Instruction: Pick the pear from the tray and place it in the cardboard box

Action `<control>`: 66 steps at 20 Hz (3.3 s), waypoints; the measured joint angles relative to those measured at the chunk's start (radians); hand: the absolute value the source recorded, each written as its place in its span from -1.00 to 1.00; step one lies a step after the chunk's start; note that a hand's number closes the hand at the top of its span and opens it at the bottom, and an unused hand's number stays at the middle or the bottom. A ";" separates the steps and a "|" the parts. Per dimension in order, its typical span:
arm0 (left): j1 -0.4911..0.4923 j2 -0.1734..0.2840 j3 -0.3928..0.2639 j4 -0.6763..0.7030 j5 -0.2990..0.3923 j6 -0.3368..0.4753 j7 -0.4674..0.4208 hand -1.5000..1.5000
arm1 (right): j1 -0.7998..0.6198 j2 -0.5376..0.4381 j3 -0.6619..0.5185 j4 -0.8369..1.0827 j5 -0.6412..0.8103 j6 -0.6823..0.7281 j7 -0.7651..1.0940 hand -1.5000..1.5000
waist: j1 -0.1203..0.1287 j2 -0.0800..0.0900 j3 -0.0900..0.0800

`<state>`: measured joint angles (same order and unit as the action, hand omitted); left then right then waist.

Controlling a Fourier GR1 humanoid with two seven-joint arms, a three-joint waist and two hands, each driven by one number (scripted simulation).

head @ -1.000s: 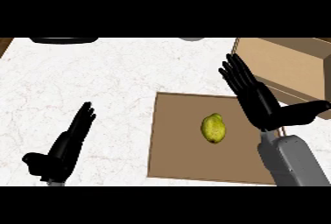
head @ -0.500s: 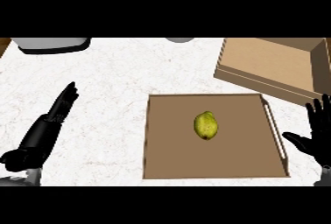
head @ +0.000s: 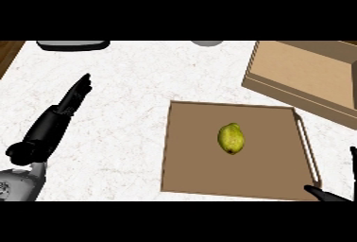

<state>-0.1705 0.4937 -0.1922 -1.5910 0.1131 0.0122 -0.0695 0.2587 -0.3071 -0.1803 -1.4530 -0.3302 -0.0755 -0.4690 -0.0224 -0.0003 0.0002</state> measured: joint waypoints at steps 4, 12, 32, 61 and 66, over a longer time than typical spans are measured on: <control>-0.027 -0.010 0.001 0.031 -0.010 -0.020 -0.011 0.00 | 0.007 -0.094 0.041 -0.057 0.078 0.023 0.092 -1.00 | 0.012 0.001 -0.001; -0.041 -0.026 0.009 0.044 -0.022 -0.037 -0.011 0.00 | -0.025 -0.262 0.164 -0.282 0.204 0.090 0.404 -1.00 | 0.021 0.000 -0.002; -0.056 -0.125 0.078 0.073 -0.121 -0.106 -0.012 0.00 | -0.281 -0.181 0.324 -0.451 0.357 0.209 1.058 -1.00 | 0.023 0.000 0.000; -0.066 -0.248 0.200 0.082 -0.249 -0.220 -0.011 0.00 | -0.373 0.111 0.338 -0.171 0.692 0.266 0.986 -1.00 | 0.022 0.000 0.000; -0.045 -0.248 0.218 0.074 -0.260 -0.239 -0.034 0.00 | -0.394 0.142 0.338 -0.101 0.743 0.256 0.985 -1.00 | 0.023 0.000 0.000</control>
<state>-0.2151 0.2462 0.0254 -1.5172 -0.1465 -0.2267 -0.1037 -0.1358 -0.1653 0.1574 -1.5539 0.4124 0.1807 0.5165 0.0006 0.0002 0.0001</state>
